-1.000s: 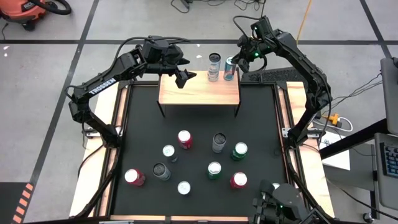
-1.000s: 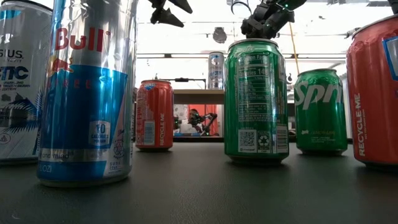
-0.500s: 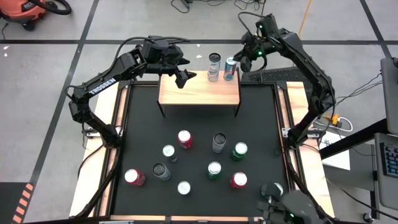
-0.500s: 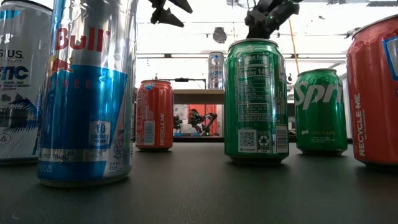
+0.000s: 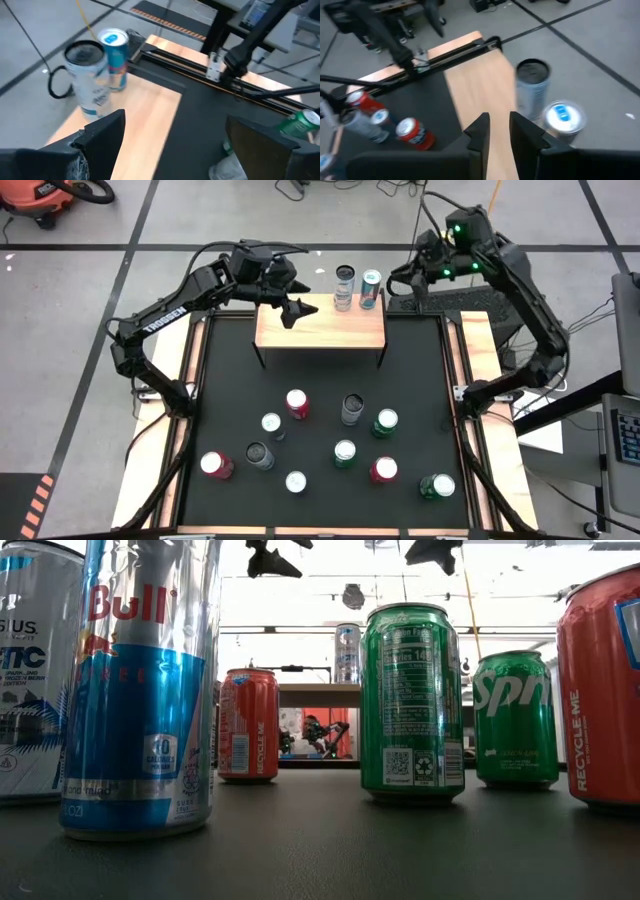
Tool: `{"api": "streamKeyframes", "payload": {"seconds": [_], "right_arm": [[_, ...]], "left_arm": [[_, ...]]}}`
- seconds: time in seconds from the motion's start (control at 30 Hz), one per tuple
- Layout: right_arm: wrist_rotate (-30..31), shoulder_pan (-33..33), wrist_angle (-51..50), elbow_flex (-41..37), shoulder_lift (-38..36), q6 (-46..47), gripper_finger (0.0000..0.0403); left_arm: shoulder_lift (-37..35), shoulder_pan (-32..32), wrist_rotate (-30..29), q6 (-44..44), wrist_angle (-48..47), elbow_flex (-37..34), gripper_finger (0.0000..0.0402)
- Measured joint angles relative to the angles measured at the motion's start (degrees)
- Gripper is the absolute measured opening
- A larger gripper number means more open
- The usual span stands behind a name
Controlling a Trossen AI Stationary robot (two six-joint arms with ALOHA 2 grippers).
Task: Place canned beverage on shelf
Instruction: Put the right white soda can on the shelf aligned with the other white soda can
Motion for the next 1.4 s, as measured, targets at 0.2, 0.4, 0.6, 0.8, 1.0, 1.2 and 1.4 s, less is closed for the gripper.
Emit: {"api": "streamKeyframes", "payload": {"seconds": [0.2,0.4,0.6,0.8,1.0,1.2,1.4], "right_arm": [[0.0,4.6,-5.6,0.0,-2.9,0.5,0.0051],[0.0,6.6,-8.2,0.0,-4.6,-1.5,0.0051],[0.0,6.6,-11.2,0.0,-6.4,-1.6,0.0051],[-5.2,6.6,-14.4,0.0,-8.5,-1.9,0.0051],[-6.0,6.7,-14.6,0.0,-10.2,-3.1,0.0051],[-6.1,6.7,-14.7,0.0,-10.8,-1.7,0.0051],[-5.9,6.7,-16.0,0.0,-10.7,-2.0,0.0051]], "left_arm": [[-2.0,-5.7,-1.4,-0.5,-4.1,0.0,0.0347],[-3.2,-13.0,-5.7,-5.2,-7.0,0.0,0.0347],[-3.2,-19.7,-9.1,-13.9,-13.0,0.0,0.0347],[-3.3,-26.3,-14.5,-20.6,-18.3,0.0,0.0347],[-3.3,-31.0,-20.4,-28.5,-22.1,0.0,0.0347],[-2.6,-33.0,-21.7,-31.2,-22.4,0.0,0.0347],[-1.5,-33.3,-21.8,-31.2,-23.6,0.0,0.0347]]}}
